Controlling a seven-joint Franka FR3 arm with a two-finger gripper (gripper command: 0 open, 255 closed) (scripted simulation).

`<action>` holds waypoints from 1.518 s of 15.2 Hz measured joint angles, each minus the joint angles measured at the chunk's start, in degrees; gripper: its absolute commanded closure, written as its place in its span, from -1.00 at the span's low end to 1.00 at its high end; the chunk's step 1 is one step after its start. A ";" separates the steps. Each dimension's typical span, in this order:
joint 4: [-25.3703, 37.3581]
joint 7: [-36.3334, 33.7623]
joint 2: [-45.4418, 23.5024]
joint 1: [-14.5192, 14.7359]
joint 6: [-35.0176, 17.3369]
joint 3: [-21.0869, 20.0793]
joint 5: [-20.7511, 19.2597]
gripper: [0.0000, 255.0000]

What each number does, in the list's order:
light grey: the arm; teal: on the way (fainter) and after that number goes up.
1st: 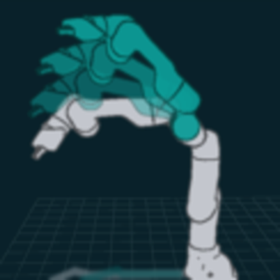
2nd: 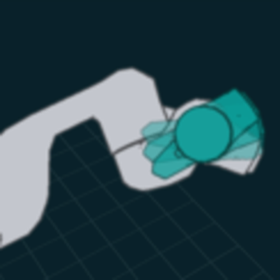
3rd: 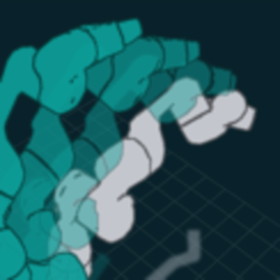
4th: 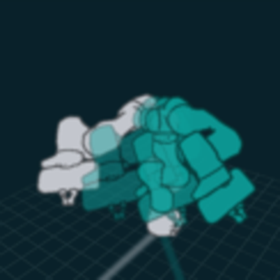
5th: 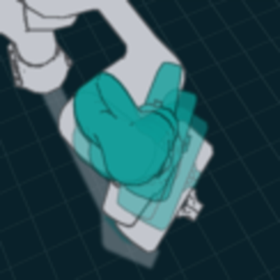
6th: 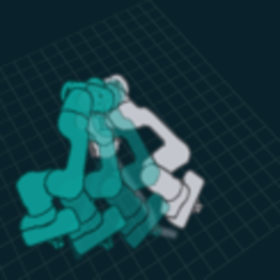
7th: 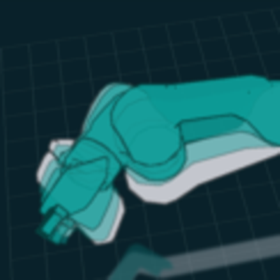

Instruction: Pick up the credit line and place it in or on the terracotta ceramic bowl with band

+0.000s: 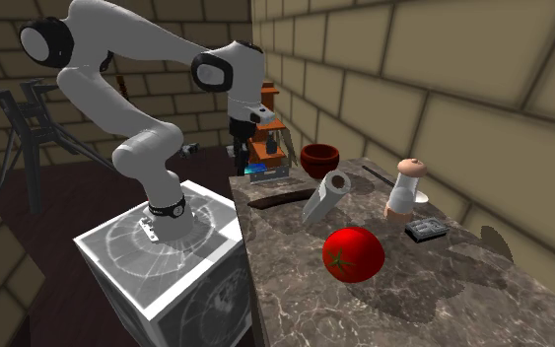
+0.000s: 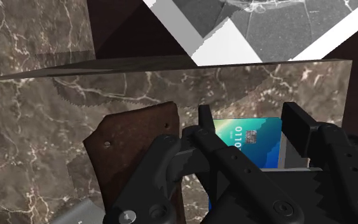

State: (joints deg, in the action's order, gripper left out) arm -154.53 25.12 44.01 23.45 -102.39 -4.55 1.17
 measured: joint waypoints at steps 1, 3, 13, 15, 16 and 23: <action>0.85 -0.02 0.09 0.01 0.94 0.00 0.00 1.00; 2.25 0.06 0.28 -0.05 2.53 0.11 -0.08 1.00; 9.57 -0.26 0.04 0.02 9.60 -0.08 0.02 1.00; 11.71 -1.76 -3.02 0.50 8.72 -1.46 0.96 1.00; 13.68 -2.71 -5.10 0.76 8.59 -2.32 1.49 1.00; 25.52 -8.85 -19.92 1.70 5.50 -7.54 3.06 1.00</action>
State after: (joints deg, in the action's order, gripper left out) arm -129.01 16.27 24.10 25.15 -96.89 -12.09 4.23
